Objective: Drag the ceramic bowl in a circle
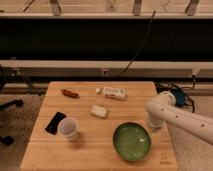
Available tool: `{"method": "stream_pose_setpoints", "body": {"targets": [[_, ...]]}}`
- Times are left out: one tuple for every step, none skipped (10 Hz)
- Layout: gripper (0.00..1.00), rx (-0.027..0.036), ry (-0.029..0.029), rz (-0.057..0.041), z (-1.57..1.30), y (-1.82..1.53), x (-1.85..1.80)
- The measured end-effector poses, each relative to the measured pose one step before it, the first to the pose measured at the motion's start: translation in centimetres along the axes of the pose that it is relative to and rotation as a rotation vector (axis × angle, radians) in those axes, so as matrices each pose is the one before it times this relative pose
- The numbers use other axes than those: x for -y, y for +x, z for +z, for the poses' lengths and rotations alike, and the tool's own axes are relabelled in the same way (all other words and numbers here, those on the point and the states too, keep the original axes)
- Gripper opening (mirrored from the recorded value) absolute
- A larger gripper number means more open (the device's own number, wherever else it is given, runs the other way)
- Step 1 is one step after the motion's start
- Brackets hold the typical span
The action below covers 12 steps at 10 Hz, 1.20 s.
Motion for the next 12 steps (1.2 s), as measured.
{"method": "stream_pose_setpoints", "body": {"targets": [[0.8,-0.00501,0.00415,-0.00178,-0.862,-0.124,0.456],[0.8,-0.00742,0.00478,-0.00115,-0.481,0.065,0.258],[0.8,-0.00331,0.00231,0.00077,-0.339,-0.036,0.159],[0.8,-0.00561,0.00138,0.00134,-0.194,-0.209,0.089],[0.8,-0.00351,-0.00051,0.00365,-0.171,-0.269,0.118],[0.8,-0.00128,-0.00661,0.00715,0.106,-0.311,0.093],[0.8,0.00615,-0.01351,0.01308,0.163,-0.548,-0.037],[0.8,0.0053,-0.00876,0.00734,0.082,-0.421,-0.023],[0.8,0.00542,-0.01168,0.01042,0.121,-0.448,-0.077],[0.8,0.00332,-0.01648,0.01293,0.37,-0.79,-0.007],[0.8,0.00524,-0.01316,0.01011,0.25,-0.817,0.169],[0.8,0.00237,-0.00409,0.00404,0.046,-0.117,-0.012]]}}
